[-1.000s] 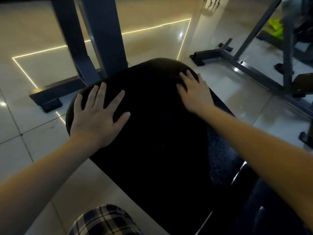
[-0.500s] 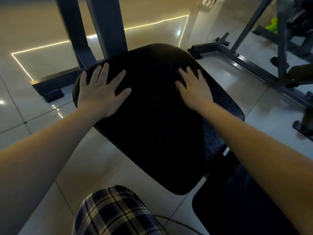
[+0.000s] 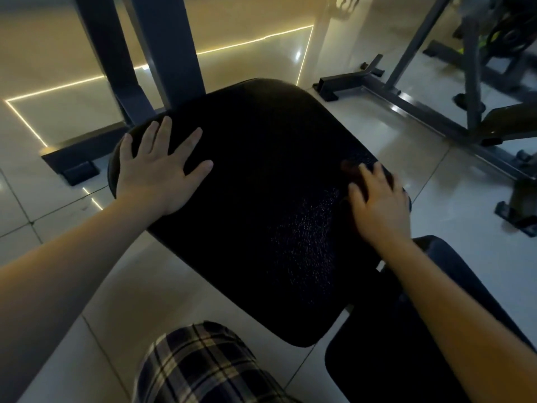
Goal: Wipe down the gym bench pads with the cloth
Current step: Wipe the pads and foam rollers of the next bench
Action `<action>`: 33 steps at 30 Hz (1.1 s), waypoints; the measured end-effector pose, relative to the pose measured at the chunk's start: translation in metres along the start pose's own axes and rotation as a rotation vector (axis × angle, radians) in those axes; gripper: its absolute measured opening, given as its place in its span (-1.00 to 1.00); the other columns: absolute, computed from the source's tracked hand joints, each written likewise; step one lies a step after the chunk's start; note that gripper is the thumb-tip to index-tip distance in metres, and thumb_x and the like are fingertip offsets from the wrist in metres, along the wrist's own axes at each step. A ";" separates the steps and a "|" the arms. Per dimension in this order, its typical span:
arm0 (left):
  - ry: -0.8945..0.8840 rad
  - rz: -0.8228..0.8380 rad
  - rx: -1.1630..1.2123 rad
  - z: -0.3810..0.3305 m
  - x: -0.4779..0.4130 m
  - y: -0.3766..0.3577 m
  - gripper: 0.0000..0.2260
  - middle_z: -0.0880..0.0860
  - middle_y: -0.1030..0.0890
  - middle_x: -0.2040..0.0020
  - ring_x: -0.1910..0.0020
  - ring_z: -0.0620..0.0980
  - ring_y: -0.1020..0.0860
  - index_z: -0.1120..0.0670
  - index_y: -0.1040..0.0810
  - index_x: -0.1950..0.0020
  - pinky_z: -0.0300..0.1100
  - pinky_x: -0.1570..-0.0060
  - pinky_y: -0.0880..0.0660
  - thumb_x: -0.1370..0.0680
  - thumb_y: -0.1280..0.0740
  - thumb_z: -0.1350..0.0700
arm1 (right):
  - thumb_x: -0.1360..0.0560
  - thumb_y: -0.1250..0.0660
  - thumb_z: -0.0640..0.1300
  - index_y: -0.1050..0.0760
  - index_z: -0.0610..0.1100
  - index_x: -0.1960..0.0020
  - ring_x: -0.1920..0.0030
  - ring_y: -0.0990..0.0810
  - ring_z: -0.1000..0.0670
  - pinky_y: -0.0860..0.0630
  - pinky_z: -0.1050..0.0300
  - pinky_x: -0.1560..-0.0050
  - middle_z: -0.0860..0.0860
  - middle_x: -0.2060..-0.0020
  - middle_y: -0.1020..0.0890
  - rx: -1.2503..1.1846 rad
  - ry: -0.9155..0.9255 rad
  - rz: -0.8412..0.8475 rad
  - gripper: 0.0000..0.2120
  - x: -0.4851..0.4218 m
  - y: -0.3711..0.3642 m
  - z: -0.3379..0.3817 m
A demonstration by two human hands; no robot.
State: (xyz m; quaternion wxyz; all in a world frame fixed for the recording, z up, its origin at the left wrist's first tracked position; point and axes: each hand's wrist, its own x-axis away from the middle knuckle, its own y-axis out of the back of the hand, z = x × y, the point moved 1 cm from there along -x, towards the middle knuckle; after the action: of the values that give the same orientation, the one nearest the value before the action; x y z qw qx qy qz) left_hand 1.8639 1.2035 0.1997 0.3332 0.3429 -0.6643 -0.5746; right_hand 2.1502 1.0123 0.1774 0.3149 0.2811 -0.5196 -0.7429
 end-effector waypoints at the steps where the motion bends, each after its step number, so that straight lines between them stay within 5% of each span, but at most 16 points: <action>1: 0.002 0.005 -0.003 0.000 -0.001 0.000 -0.26 0.05 0.18 -0.63 -0.60 0.03 0.18 -0.24 0.12 -0.60 0.16 -0.53 0.19 -0.46 0.31 -0.48 | -0.64 -0.02 0.14 -0.16 0.04 -0.55 -0.54 -0.04 -0.21 -0.01 -0.28 -0.51 -0.04 -0.56 -0.14 -0.010 -0.021 -0.008 -0.50 -0.018 0.001 -0.005; 9: -0.010 0.019 0.029 -0.001 0.004 0.004 -0.25 0.06 0.19 -0.63 -0.60 0.03 0.19 -0.22 0.14 -0.60 0.14 -0.53 0.19 -0.43 0.30 -0.42 | -0.62 -0.01 0.15 -0.19 0.04 -0.51 -0.46 -0.23 -0.26 -0.24 -0.31 -0.40 -0.05 -0.51 -0.25 -0.030 -0.082 -0.039 -0.51 -0.052 0.001 -0.011; 19: -0.023 -0.041 0.061 0.005 0.000 -0.005 -0.41 0.09 0.17 -0.63 -0.60 0.07 0.17 -0.20 0.07 -0.61 0.19 -0.52 0.20 -0.61 0.08 -0.31 | -0.65 -0.05 0.06 -0.14 0.03 -0.56 -0.55 -0.03 -0.19 -0.05 -0.23 -0.51 -0.04 -0.56 -0.15 0.004 -0.009 -0.003 -0.52 -0.002 -0.003 0.036; 24: -0.081 -0.202 0.323 0.008 0.002 -0.005 -0.52 0.09 -0.19 -0.58 -0.59 0.07 -0.04 -0.04 -0.36 -0.46 0.16 -0.53 0.15 -0.57 -0.17 -0.15 | -0.64 -0.06 0.03 -0.10 0.09 -0.56 -0.57 0.12 0.00 0.05 -0.02 -0.51 0.12 -0.56 -0.06 0.016 0.201 0.078 -0.50 0.059 -0.014 0.088; 27: -0.125 -0.392 0.558 0.010 0.010 -0.006 -0.61 0.06 -0.52 -0.25 -0.32 0.09 -0.42 0.06 -0.51 -0.21 -0.03 -0.39 -0.20 -0.44 -0.21 -0.07 | -0.64 -0.05 0.08 -0.10 0.15 -0.54 -0.53 0.15 0.16 0.04 0.10 -0.48 0.30 -0.48 -0.02 0.014 0.354 0.112 -0.53 0.081 -0.020 0.117; 31: -0.203 -0.640 0.951 0.018 0.025 -0.012 -0.61 0.08 -0.47 -0.18 -0.10 0.06 -0.50 0.17 -0.41 -0.24 0.03 -0.06 -0.48 -0.43 -0.32 0.15 | -0.54 0.01 0.14 -0.20 0.11 -0.53 -0.55 0.07 0.16 0.02 0.15 -0.49 0.25 -0.51 -0.13 -0.044 0.590 0.130 -0.45 0.077 -0.035 0.173; 33: -0.294 -0.707 0.767 0.033 0.030 -0.017 -0.62 0.10 -0.47 -0.19 -0.11 0.07 -0.49 0.18 -0.44 -0.23 0.05 -0.14 -0.44 -0.44 -0.21 0.10 | -0.58 0.01 0.02 -0.31 -0.05 -0.49 -0.53 -0.12 0.08 0.01 0.04 -0.55 0.07 -0.48 -0.32 -0.060 0.756 0.168 -0.49 0.059 -0.047 0.210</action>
State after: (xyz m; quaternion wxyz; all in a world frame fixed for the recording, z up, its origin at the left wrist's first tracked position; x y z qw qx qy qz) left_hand 1.8215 1.1939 0.1800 -0.1258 0.5586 -0.7102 -0.4097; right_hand 1.9472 1.1047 0.1912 0.5523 0.4822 -0.3659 -0.5733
